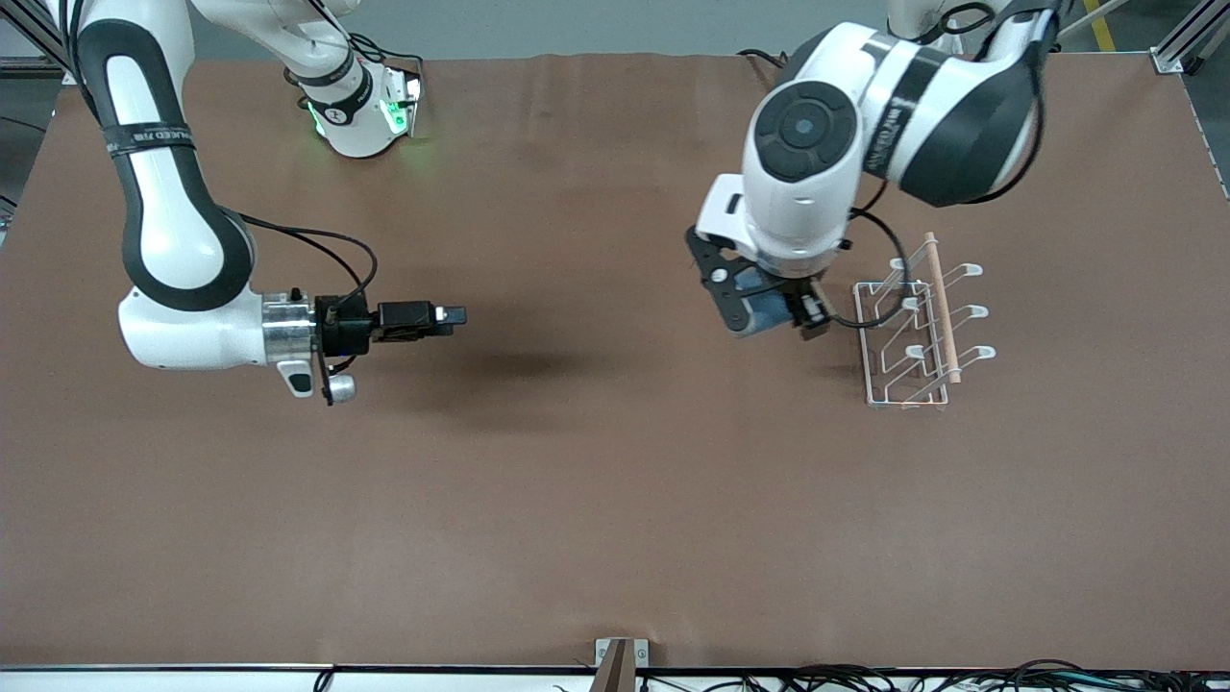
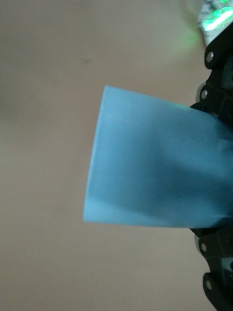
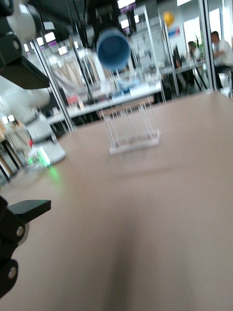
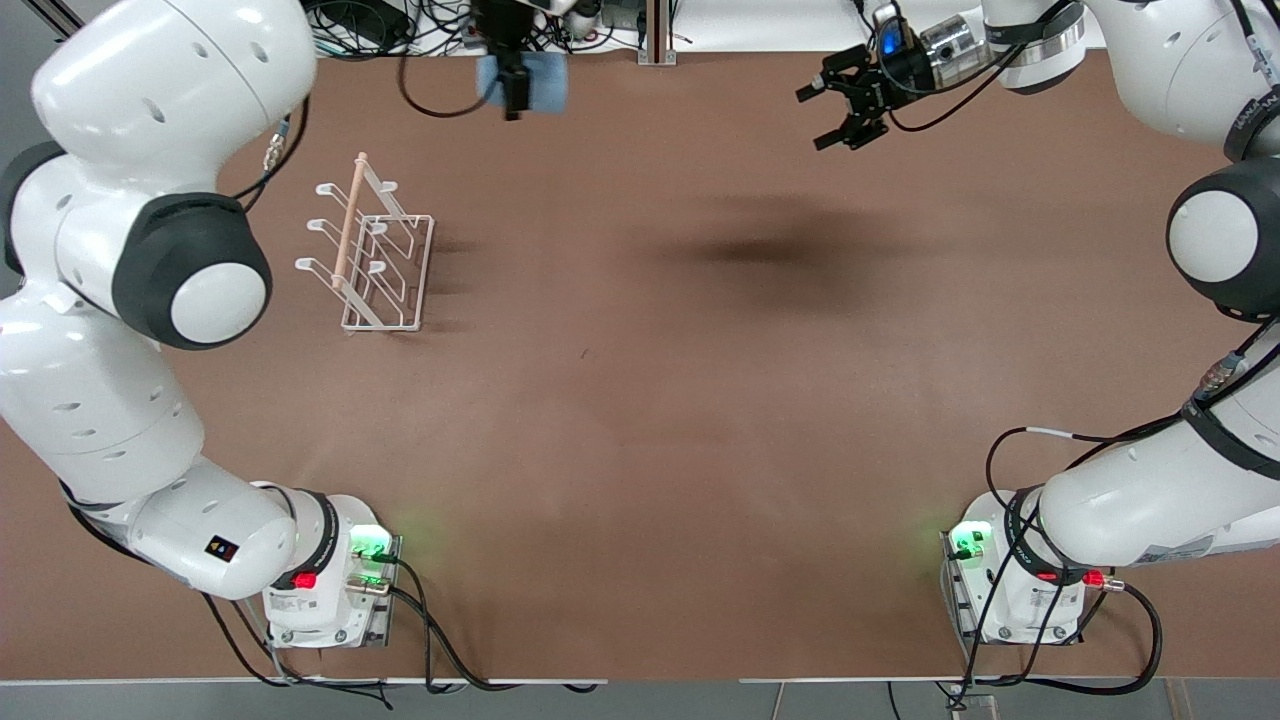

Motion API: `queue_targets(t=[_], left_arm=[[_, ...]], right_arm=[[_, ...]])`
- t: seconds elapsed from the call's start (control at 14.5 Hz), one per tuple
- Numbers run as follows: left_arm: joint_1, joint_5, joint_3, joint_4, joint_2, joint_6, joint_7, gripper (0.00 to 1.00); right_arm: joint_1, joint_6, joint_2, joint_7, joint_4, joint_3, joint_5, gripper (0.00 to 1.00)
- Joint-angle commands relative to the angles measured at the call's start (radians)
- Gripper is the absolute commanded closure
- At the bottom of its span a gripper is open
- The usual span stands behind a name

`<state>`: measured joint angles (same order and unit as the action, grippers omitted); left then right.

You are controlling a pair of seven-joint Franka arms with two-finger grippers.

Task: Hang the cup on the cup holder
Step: 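Carry the cup toward the holder with the left gripper while the right gripper releases, then lower the cup onto a holder hook with the left gripper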

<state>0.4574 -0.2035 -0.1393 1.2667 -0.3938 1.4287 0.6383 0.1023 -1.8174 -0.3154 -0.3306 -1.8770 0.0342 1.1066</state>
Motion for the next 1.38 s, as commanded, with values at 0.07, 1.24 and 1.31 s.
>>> queue_targets(t=[0.07, 1.24, 1.31], left_arm=[[-0.003, -0.253, -0.014, 0.020, 0.033, -0.123, 0.099, 0.38], [-0.125, -0.823, -0.054, 0.534, 0.102, 0.058, 0.199, 0.37], [-0.123, -0.838, -0.056, 0.557, 0.102, 0.058, 0.183, 0.37]], right_arm=[[-0.053, -0.080, 0.048, -0.002, -0.007, -0.014, -0.262, 0.00], [-0.110, 0.277, 0.073, 0.266, 0.590, -0.122, -0.996, 0.00], [-0.112, 0.362, 0.084, 0.268, 0.614, -0.122, -0.998, 0.00]])
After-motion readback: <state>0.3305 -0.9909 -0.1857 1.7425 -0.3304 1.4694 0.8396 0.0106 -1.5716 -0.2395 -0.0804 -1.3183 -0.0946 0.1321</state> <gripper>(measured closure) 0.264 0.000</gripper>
